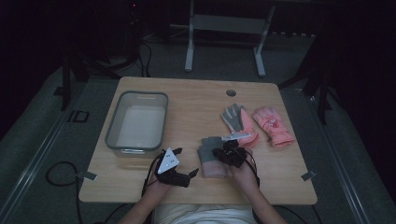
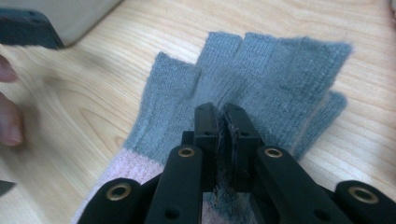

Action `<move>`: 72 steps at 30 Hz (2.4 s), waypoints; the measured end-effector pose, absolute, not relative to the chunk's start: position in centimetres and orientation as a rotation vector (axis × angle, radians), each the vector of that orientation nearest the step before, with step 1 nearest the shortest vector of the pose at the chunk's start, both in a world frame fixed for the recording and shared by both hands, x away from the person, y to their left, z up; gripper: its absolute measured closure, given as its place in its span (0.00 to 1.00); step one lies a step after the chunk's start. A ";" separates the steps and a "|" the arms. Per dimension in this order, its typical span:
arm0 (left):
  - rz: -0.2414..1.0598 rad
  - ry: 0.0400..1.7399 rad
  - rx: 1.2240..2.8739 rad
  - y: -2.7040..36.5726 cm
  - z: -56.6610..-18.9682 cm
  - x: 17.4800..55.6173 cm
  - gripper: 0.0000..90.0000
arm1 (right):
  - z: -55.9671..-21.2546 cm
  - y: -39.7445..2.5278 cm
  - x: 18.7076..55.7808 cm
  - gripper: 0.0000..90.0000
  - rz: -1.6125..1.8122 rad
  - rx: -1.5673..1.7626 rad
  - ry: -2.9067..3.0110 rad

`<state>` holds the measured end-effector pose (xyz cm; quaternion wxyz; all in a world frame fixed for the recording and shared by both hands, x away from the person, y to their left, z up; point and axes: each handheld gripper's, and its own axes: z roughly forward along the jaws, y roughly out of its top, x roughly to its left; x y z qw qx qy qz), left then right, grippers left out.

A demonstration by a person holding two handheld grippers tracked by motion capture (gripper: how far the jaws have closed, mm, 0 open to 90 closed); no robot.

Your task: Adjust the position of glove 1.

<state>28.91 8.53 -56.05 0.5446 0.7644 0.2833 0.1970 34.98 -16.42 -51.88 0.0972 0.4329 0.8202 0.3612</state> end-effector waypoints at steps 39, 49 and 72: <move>0.289 0.544 2.052 3.5 -53.5 28.5 0.08 | -49.4 -19.5 39.3 0.67 1.125 1.321 2.298; 0.276 0.296 2.205 0.8 -53.9 29.8 0.26 | -52.7 -18.1 40.9 0.52 0.986 1.406 2.348; 0.553 0.183 2.349 -0.2 -54.6 29.1 0.76 | -53.8 -16.8 40.5 0.85 0.945 1.345 2.438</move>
